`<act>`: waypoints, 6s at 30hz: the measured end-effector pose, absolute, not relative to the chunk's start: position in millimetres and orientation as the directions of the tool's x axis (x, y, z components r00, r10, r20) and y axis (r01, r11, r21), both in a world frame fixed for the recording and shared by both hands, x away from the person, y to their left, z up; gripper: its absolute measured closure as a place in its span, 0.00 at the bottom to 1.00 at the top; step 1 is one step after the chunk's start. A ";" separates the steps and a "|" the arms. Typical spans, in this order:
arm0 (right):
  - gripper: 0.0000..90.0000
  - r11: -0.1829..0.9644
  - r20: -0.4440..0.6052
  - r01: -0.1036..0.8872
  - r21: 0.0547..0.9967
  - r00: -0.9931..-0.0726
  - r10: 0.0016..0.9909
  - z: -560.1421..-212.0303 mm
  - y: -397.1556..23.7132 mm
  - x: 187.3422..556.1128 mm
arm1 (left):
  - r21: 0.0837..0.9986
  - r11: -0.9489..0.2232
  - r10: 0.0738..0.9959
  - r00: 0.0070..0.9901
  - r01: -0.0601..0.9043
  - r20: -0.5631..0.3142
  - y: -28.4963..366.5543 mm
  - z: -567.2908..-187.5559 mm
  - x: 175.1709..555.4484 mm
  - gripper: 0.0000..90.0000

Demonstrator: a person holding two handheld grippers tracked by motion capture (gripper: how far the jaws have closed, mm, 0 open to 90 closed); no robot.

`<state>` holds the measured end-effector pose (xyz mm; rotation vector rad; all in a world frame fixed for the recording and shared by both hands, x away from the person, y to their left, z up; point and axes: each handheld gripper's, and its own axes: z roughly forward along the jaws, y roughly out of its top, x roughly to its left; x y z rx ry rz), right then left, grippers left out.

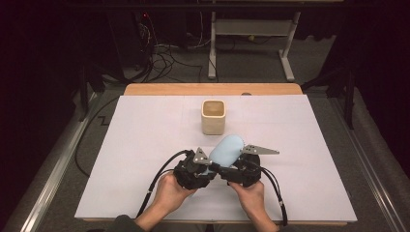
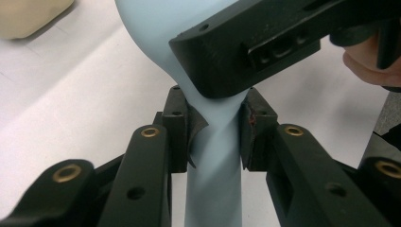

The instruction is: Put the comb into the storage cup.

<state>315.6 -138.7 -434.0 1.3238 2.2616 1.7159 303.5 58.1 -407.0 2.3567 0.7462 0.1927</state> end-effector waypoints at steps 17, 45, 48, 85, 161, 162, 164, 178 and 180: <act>0.61 0.081 0.413 0.561 0.824 -0.693 0.592 -419.6 -132.7 312.8 | 0.639 -0.617 0.556 0.829 0.459 -0.059 63.3 -401.0 304.0 0.77; 0.64 0.127 0.358 0.538 0.833 -0.700 0.619 -406.3 -139.6 316.4 | 0.701 -0.516 0.593 0.796 0.493 -0.122 117.3 -404.4 303.6 0.45; 0.64 0.131 0.354 0.539 0.832 -0.698 0.622 -403.7 -141.3 317.0 | 0.704 -0.505 0.605 0.786 0.500 -0.124 125.6 -406.8 302.3 0.44; 0.63 0.202 0.300 0.549 0.811 -0.686 0.663 -391.0 -155.4 330.7 | 0.823 -0.270 0.785 0.610 0.500 -0.113 229.3 -435.4 283.9 0.37; 0.63 0.262 0.181 0.533 0.805 -0.641 0.746 -344.3 -170.1 376.5 | 0.833 -0.168 0.865 0.485 0.528 -0.133 275.5 -472.8 269.0 0.34; 0.63 0.262 0.178 0.530 0.806 -0.641 0.747 -343.3 -170.1 377.8 | 0.832 -0.168 0.865 0.484 0.528 -0.133 275.5 -472.8 269.0 0.34; 0.63 0.261 0.177 0.530 0.807 -0.639 0.749 -341.7 -169.8 379.4 | 0.831 -0.168 0.864 0.485 0.530 -0.134 275.5 -472.9 269.1 0.34; 0.63 0.258 0.161 0.511 0.820 -0.638 0.753 -328.7 -165.5 390.9 | 0.833 -0.148 0.865 0.478 0.533 -0.152 276.6 -472.8 268.6 0.34; 0.63 0.256 0.160 0.507 0.823 -0.639 0.753 -327.1 -165.3 392.8 | 0.835 -0.146 0.866 0.476 0.530 -0.151 276.7 -472.4 268.1 0.34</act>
